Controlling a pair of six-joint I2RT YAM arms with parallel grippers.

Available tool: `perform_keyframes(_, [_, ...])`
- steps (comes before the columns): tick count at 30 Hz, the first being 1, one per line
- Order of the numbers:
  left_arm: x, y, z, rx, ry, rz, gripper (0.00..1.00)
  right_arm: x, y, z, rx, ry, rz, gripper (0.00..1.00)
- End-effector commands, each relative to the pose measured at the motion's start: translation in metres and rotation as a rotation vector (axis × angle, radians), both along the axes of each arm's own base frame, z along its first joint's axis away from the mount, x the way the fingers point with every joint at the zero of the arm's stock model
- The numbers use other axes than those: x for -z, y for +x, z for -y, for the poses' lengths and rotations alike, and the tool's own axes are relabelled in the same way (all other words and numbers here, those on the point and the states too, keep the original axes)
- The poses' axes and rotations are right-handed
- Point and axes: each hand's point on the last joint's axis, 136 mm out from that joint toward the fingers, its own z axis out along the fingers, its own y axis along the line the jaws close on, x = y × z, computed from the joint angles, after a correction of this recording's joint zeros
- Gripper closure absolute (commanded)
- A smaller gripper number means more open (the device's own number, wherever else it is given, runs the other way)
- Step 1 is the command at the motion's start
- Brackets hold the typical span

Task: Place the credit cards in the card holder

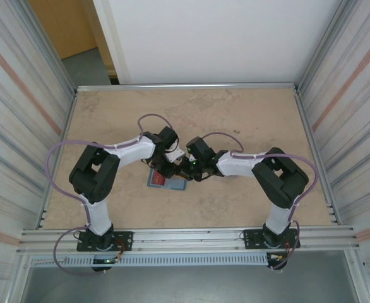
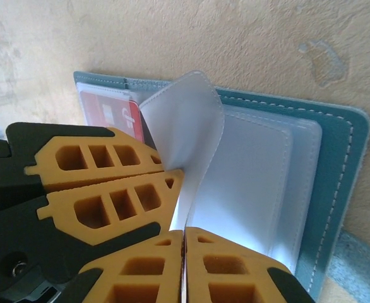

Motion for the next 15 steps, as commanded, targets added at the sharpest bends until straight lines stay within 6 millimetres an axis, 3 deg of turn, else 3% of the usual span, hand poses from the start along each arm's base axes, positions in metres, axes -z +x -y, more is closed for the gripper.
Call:
perform_keyframes(1, [-0.003, -0.009, 0.002, -0.004, -0.026, -0.036, 0.90, 0.003, -0.009, -0.005, -0.019, 0.011, -0.019, 0.98])
perform_keyframes(4, [-0.013, -0.005, 0.003, -0.004, -0.030, -0.017, 0.83, -0.001, -0.010, -0.008, -0.028, 0.023, -0.009, 1.00])
perform_keyframes(9, [-0.053, 0.007, 0.000, -0.024, -0.092, 0.059, 0.71, -0.009, -0.012, -0.015, -0.062, 0.029, 0.030, 0.98])
perform_keyframes(15, [-0.085, 0.024, -0.025, -0.139, -0.183, 0.089, 0.63, -0.015, -0.011, -0.025, -0.096, 0.040, 0.056, 0.95])
